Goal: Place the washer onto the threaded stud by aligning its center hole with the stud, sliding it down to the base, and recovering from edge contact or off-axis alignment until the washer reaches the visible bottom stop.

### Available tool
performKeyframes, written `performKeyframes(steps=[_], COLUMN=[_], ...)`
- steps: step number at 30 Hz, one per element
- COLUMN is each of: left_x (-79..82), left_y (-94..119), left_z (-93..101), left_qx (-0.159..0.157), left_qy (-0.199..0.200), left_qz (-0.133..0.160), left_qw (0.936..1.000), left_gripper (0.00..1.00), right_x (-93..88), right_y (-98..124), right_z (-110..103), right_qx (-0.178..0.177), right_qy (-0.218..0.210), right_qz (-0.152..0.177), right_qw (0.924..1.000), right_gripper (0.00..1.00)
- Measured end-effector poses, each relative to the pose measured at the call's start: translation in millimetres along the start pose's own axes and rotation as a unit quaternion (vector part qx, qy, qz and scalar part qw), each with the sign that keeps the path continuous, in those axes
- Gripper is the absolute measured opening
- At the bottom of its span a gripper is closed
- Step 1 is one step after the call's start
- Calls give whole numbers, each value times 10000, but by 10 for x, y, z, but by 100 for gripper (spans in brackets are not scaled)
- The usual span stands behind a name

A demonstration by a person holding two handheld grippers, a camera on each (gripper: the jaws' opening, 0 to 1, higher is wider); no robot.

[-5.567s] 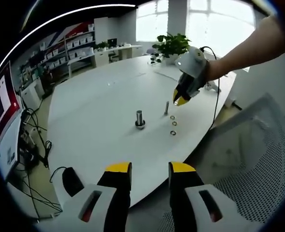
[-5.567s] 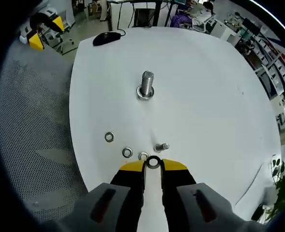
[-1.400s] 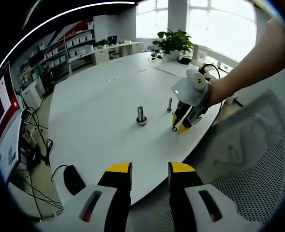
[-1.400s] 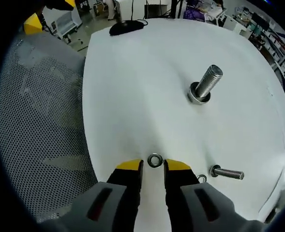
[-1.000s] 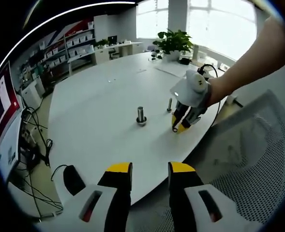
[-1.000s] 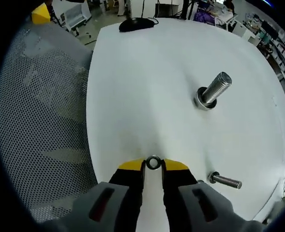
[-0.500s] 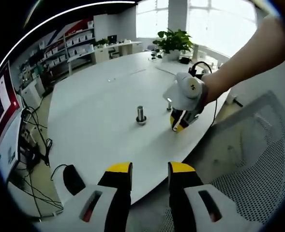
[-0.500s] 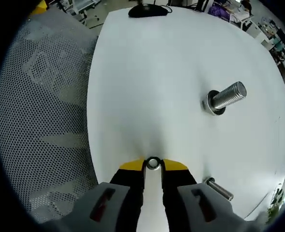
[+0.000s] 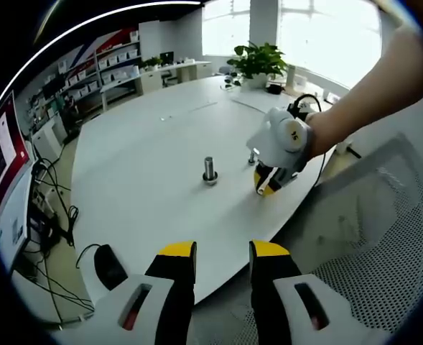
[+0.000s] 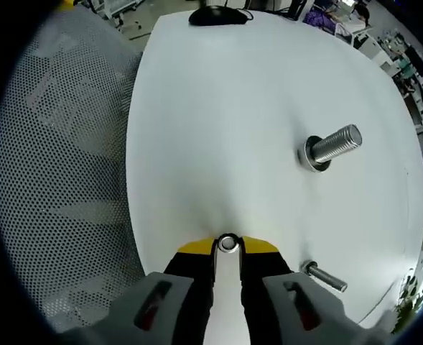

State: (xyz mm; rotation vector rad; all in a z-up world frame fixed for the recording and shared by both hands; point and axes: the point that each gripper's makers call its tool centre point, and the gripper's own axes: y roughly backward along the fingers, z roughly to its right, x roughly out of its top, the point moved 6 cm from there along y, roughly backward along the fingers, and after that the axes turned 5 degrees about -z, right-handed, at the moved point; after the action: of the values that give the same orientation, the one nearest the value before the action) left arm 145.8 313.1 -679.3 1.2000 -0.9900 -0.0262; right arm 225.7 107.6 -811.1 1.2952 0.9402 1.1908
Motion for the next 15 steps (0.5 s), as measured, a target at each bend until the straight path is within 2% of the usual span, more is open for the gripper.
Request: performKeyframes(steps=[5, 11, 15], left_x=[-2, -2, -2], left_y=[0, -2, -2], left_z=[-5, -2, -2], left_qx=[4, 1, 1], left_qy=[9, -3, -6], left_qz=[-2, -11, -11], left_qw=[10000, 10000, 10000], left_gripper=[27, 27, 27], right_x=[-70, -209, -292], right_y=[17, 113, 164], right_z=[8, 134, 204], right_qx=[163, 108, 53], right_qy=[-492, -835, -905], right_qz=[65, 195, 229], right_qw=[9986, 9963, 9956], right_gripper=[14, 14, 14])
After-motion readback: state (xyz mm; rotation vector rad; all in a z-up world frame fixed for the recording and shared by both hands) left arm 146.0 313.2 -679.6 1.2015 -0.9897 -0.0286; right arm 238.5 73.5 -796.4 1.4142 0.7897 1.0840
